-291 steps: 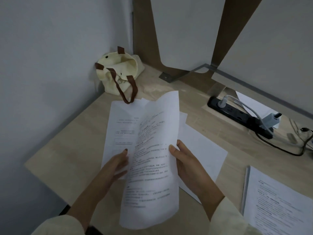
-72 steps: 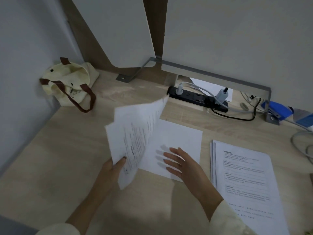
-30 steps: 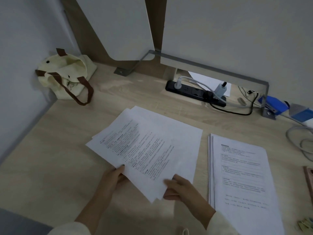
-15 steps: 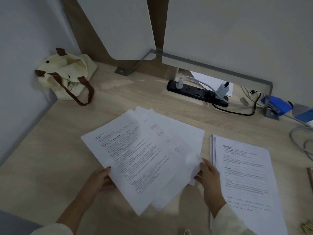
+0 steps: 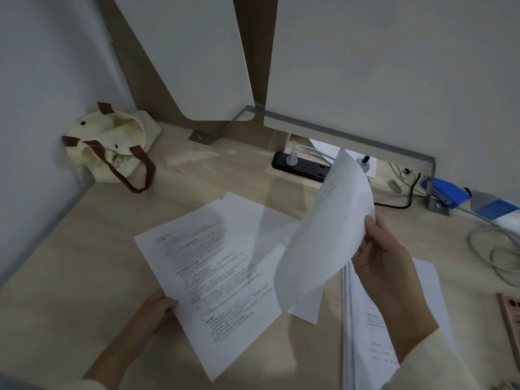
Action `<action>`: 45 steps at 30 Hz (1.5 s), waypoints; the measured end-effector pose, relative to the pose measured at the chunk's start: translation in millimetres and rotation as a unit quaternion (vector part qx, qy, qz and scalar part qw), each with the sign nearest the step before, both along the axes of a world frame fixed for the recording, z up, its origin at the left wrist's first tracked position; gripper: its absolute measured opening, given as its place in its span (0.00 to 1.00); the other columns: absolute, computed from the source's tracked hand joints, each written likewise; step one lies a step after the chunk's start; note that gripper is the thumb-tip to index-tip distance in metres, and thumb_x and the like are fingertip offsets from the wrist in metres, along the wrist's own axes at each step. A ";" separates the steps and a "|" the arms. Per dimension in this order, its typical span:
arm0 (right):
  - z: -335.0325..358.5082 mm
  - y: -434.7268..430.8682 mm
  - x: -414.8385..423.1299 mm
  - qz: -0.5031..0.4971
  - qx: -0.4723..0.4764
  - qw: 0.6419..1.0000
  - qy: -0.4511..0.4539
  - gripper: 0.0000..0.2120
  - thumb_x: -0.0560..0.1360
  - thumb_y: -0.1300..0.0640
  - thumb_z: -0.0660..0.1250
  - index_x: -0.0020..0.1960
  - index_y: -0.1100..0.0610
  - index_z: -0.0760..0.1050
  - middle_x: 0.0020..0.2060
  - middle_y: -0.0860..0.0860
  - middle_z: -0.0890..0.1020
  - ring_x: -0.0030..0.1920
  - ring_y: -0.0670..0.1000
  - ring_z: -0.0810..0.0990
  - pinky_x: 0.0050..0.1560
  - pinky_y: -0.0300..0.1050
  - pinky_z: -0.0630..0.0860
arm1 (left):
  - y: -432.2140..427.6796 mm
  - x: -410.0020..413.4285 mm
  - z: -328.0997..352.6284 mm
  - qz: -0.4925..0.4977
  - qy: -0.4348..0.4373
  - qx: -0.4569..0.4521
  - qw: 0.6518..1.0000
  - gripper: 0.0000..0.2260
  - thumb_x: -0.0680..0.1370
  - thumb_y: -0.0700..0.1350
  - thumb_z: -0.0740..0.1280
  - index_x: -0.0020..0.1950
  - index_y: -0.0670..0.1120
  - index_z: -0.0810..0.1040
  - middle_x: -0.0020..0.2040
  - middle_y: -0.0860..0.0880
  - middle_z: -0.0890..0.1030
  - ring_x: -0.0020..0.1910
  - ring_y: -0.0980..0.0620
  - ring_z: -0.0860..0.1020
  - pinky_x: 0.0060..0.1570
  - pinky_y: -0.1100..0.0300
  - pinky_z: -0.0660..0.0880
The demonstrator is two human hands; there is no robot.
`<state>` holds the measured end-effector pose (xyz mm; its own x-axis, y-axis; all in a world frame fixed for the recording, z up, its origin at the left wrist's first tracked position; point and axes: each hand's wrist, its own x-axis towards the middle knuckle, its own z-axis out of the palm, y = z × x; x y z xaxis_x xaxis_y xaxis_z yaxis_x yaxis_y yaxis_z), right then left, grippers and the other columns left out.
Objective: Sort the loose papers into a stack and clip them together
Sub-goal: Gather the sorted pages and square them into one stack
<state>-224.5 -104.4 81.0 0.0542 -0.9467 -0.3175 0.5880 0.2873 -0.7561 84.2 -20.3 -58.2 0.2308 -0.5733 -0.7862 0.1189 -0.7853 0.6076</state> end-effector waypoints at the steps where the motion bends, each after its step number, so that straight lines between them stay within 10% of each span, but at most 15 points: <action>1: 3.1 -0.4 2.3 0.008 -0.005 1.000 -0.015 0.15 0.73 0.59 0.60 0.58 0.54 0.76 0.42 0.47 0.82 0.38 0.41 0.82 0.44 0.36 0.79 | -0.5 -1.6 0.4 -0.002 0.003 -0.003 1.000 0.11 0.75 0.31 0.57 0.54 0.39 0.74 0.45 0.41 0.79 0.42 0.44 0.77 0.38 0.55 0.74; 5: 4.3 1.6 4.1 0.012 0.000 0.996 -0.093 0.18 0.72 0.59 0.60 0.61 0.52 0.75 0.50 0.47 0.83 0.48 0.43 0.82 0.59 0.43 0.73 | 0.1 -6.3 2.2 -0.009 0.026 -0.020 0.999 0.10 0.76 0.32 0.58 0.52 0.41 0.75 0.45 0.42 0.80 0.42 0.44 0.78 0.39 0.56 0.74; 10: -23.1 6.2 -1.9 0.002 0.026 0.994 -0.106 0.15 0.73 0.60 0.59 0.58 0.53 0.78 0.49 0.48 0.84 0.48 0.43 0.83 0.55 0.42 0.78 | -3.9 -16.3 -3.7 -0.005 0.064 -0.021 0.998 0.09 0.76 0.32 0.58 0.47 0.41 0.76 0.43 0.42 0.82 0.43 0.43 0.79 0.40 0.54 0.77; 18: -116.8 50.2 -12.5 -0.042 0.223 0.959 0.168 0.14 0.79 0.64 0.54 0.61 0.61 0.72 0.46 0.55 0.81 0.38 0.50 0.83 0.32 0.39 0.80 | -11.9 -33.0 -10.3 -0.004 0.085 -0.016 0.996 0.09 0.75 0.32 0.59 0.44 0.39 0.79 0.34 0.45 0.85 0.42 0.43 0.80 0.44 0.51 0.76; 28: -147.7 49.8 17.3 0.027 0.219 0.905 0.363 0.13 0.79 0.62 0.54 0.58 0.60 0.74 0.50 0.57 0.79 0.51 0.59 0.79 0.44 0.47 0.78 | -10.1 -46.0 -14.5 0.040 0.090 -0.008 0.995 0.08 0.78 0.42 0.58 0.49 0.44 0.76 0.44 0.42 0.80 0.42 0.43 0.78 0.36 0.53 0.76; 35: -147.4 13.0 7.8 0.089 0.239 0.729 0.635 0.28 0.73 0.53 0.66 0.68 0.66 0.64 0.64 0.63 0.69 0.64 0.62 0.67 0.64 0.52 0.64 | -2.5 -40.6 -17.2 -0.007 -0.028 -0.061 0.998 0.09 0.79 0.39 0.59 0.56 0.45 0.75 0.47 0.47 0.81 0.47 0.45 0.80 0.43 0.54 0.76; 45: -156.6 -6.2 47.1 0.068 0.283 0.686 0.666 0.20 0.75 0.58 0.63 0.62 0.65 0.62 0.63 0.62 0.69 0.65 0.62 0.66 0.63 0.54 0.64 | 10.9 -16.6 -17.6 -0.011 -0.083 -0.067 0.994 0.10 0.79 0.40 0.59 0.59 0.45 0.74 0.52 0.45 0.79 0.47 0.48 0.78 0.38 0.61 0.73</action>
